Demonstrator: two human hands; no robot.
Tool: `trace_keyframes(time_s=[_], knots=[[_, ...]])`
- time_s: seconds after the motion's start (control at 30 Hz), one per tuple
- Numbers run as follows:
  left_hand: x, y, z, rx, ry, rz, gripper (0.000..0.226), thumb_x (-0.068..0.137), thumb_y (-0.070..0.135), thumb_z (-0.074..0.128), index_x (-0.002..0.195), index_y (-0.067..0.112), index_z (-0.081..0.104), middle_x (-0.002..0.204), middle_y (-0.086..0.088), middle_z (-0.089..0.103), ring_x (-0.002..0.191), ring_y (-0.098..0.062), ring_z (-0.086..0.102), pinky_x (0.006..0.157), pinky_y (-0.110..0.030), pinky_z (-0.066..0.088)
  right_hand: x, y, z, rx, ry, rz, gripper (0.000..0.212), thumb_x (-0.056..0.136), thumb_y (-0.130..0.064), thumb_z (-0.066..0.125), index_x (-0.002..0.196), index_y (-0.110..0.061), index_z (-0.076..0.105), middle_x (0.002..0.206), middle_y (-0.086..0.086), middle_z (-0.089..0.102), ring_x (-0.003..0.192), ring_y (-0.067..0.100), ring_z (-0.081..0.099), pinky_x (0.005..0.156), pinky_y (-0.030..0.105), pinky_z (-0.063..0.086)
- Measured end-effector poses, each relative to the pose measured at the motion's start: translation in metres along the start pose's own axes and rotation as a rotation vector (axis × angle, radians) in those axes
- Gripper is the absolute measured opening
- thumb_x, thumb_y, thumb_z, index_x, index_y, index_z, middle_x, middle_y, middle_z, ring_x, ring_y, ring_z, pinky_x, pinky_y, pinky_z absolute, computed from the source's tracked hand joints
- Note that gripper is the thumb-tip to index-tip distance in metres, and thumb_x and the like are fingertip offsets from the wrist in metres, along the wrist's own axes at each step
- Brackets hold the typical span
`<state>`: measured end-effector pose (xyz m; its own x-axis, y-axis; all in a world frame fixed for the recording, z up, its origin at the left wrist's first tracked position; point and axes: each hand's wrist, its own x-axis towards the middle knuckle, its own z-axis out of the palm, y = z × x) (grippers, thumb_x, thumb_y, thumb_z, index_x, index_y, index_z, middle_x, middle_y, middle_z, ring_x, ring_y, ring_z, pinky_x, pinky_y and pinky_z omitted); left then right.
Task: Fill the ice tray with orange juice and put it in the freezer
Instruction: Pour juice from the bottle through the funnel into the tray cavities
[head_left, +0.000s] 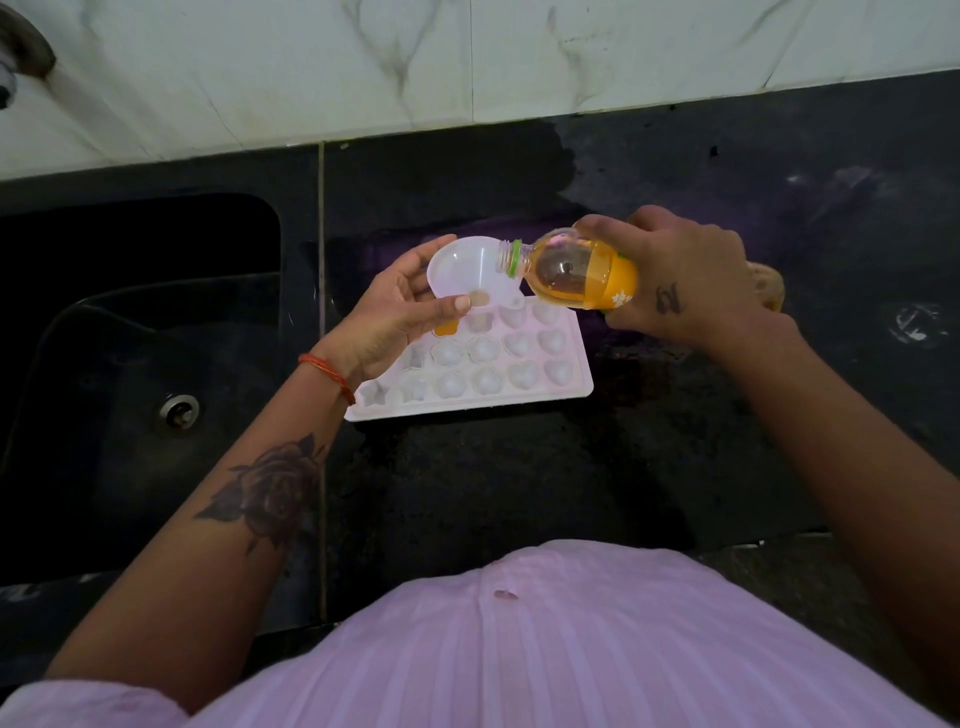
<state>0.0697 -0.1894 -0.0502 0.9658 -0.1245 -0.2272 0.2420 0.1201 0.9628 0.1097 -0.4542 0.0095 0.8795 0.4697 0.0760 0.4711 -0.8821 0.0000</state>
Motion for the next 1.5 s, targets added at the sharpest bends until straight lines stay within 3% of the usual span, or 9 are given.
trace_keyframes(time_s=[0.27,0.97,1.1,1.27,1.5], knots=[[0.002,-0.001,-0.001,0.033,0.019,-0.004,0.066,0.075,0.002,0.069,0.134,0.019,0.045,0.114,0.004,0.063,0.102,-0.01,0.067,0.076,-0.025,0.057,0.002,-0.002,-0.003,-0.028,0.012,-0.019,0.079,0.07,-0.04,0.074,0.138,-0.035,0.034,0.115,0.013,0.054,0.091,0.037,0.057,0.067,0.037,0.031],[0.006,0.006,0.008,0.011,-0.011,0.004,0.076,0.065,0.011,0.073,0.135,0.018,0.045,0.115,0.005,0.063,0.105,-0.013,0.066,0.081,-0.027,0.057,-0.009,0.006,0.0,0.15,0.025,0.069,0.085,0.061,-0.041,0.079,0.135,-0.035,0.036,0.114,0.007,0.056,0.096,0.033,0.056,0.071,0.035,0.035],[0.01,0.006,0.016,0.009,-0.028,0.007,0.077,0.066,0.011,0.073,0.137,0.016,0.043,0.112,0.008,0.067,0.103,-0.013,0.067,0.085,-0.029,0.056,-0.015,0.01,-0.001,0.139,0.022,0.095,0.086,0.062,-0.04,0.079,0.135,-0.036,0.035,0.114,0.008,0.056,0.096,0.033,0.056,0.072,0.036,0.036],[0.016,0.002,0.024,0.014,-0.043,0.003,0.077,0.065,0.01,0.073,0.136,0.016,0.043,0.103,0.011,0.072,0.1,-0.012,0.069,0.08,-0.027,0.057,-0.019,0.016,-0.003,0.087,0.019,0.105,0.085,0.062,-0.039,0.078,0.135,-0.037,0.034,0.113,0.008,0.055,0.092,0.035,0.057,0.07,0.036,0.032],[0.021,-0.002,0.028,0.059,-0.054,0.005,0.077,0.066,0.015,0.075,0.136,0.019,0.043,0.105,0.011,0.072,0.1,-0.014,0.068,0.078,-0.034,0.058,-0.018,0.022,-0.005,0.0,0.002,0.104,0.084,0.065,-0.039,0.076,0.137,-0.037,0.033,0.115,0.011,0.053,0.092,0.037,0.056,0.068,0.037,0.031]])
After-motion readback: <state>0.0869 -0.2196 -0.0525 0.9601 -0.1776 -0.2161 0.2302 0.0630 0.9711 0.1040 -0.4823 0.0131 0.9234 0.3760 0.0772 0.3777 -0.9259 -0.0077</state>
